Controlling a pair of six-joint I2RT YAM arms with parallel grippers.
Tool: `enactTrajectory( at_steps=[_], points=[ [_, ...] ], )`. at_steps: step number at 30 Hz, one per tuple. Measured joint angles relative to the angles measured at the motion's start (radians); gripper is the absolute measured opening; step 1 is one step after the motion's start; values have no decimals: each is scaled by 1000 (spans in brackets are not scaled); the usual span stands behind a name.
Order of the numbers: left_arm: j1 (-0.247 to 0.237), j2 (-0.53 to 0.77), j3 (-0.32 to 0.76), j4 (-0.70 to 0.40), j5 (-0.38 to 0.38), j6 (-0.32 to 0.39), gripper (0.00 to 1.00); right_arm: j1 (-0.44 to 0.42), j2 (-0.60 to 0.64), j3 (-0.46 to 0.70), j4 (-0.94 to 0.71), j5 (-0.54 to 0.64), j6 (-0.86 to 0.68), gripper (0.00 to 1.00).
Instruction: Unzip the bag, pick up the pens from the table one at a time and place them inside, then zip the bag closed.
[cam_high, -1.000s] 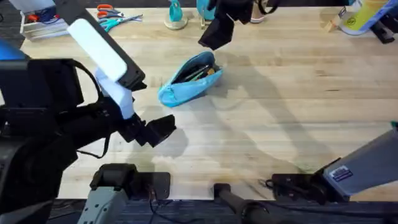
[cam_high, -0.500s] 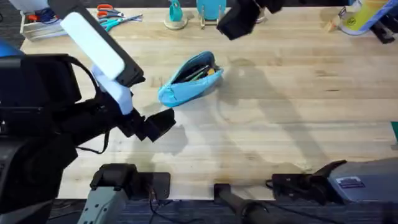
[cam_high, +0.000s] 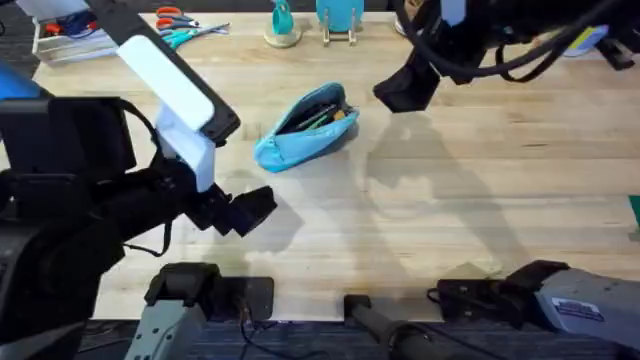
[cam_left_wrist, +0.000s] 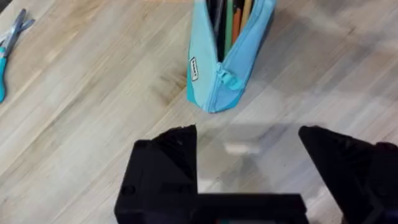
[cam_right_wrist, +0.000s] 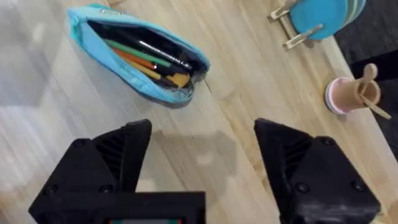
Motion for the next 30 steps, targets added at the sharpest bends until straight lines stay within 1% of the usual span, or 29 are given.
enactTrajectory(
  at_steps=[5, 13, 18, 20, 22, 24, 27, 30],
  points=[
    [0, 0, 8, 0, -50, 0, 993, 0, -15, -3, 32, -8, 73, 997],
    [0, 0, 20, 17, -87, 0, 993, 0, -15, -11, 42, -18, 135, 997],
    [0, 0, 20, 89, -104, 32, 993, 0, -15, -11, 44, -18, 143, 997],
    [10, 0, 21, 118, -105, 52, 993, 0, -15, -11, 47, -18, 143, 997],
    [36, 0, 21, 137, -105, 64, 992, 0, -15, -11, 47, -18, 143, 997],
    [80, 0, 21, 155, -105, 72, 992, 0, -15, -11, 49, -18, 143, 997],
    [176, 0, 21, 186, -101, 79, 992, 0, -15, -11, 58, -18, 143, 997],
    [270, 0, 21, 200, -73, 82, 992, 0, -15, -11, 65, -18, 144, 997]
  ],
)
